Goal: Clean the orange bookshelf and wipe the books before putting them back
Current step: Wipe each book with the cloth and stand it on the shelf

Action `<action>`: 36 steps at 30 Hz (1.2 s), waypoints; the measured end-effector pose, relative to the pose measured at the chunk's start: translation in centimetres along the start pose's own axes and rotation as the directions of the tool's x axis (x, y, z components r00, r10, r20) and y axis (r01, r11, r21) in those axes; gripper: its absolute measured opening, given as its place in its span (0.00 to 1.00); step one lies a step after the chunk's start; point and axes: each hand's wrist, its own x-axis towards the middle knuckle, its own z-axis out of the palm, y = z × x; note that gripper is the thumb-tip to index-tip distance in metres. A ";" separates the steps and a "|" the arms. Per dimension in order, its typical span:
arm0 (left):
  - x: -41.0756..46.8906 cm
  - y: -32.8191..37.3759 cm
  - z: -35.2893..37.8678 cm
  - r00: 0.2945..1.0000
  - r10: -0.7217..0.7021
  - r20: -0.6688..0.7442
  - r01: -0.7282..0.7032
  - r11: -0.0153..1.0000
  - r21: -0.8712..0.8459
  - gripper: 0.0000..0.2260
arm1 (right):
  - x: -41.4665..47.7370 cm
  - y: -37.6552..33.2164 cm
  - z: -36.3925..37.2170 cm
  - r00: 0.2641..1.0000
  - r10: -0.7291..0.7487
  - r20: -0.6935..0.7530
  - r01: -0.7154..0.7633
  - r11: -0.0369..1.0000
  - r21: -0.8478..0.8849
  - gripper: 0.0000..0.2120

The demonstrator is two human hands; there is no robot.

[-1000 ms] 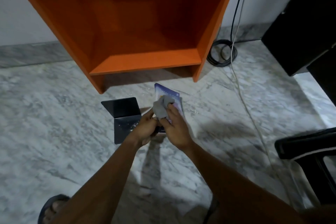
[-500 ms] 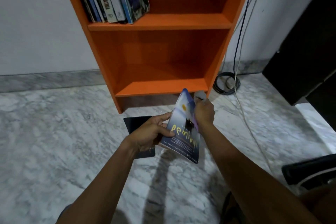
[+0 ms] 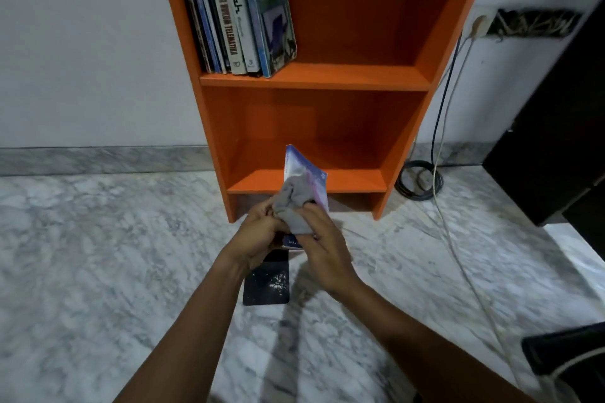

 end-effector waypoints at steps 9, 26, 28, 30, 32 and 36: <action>-0.1 0.6 0.9 0.997 0.032 0.076 -0.022 0.993 -0.118 0.32 | 1.3 1.3 -3.0 0.913 0.310 -0.264 -0.301 0.951 0.077 0.18; 0.6 1.3 1.5 0.995 0.064 0.077 -0.054 0.991 -0.122 0.22 | 2.4 -0.6 -1.6 1.000 0.003 0.013 -0.001 0.987 -0.162 0.24; 0.5 1.4 1.7 0.987 0.025 0.158 -0.012 0.997 -0.077 0.26 | 3.2 -0.6 -2.5 0.997 0.067 -0.035 -0.071 0.988 -0.139 0.23; 0.4 1.4 1.9 0.961 -0.017 0.274 0.028 0.999 -0.038 0.32 | 4.4 -0.9 -3.8 0.988 0.116 -0.107 -0.124 0.989 -0.082 0.22; 0.2 1.2 2.3 0.941 -0.041 0.335 0.057 0.998 -0.037 0.33 | 5.8 -1.0 -5.3 0.967 0.156 -0.201 -0.171 0.984 -0.058 0.23; 0.2 1.5 2.3 0.917 -0.034 0.398 0.071 0.994 -0.078 0.34 | 6.8 0.6 -8.1 0.874 0.278 -0.398 -0.287 0.957 0.040 0.11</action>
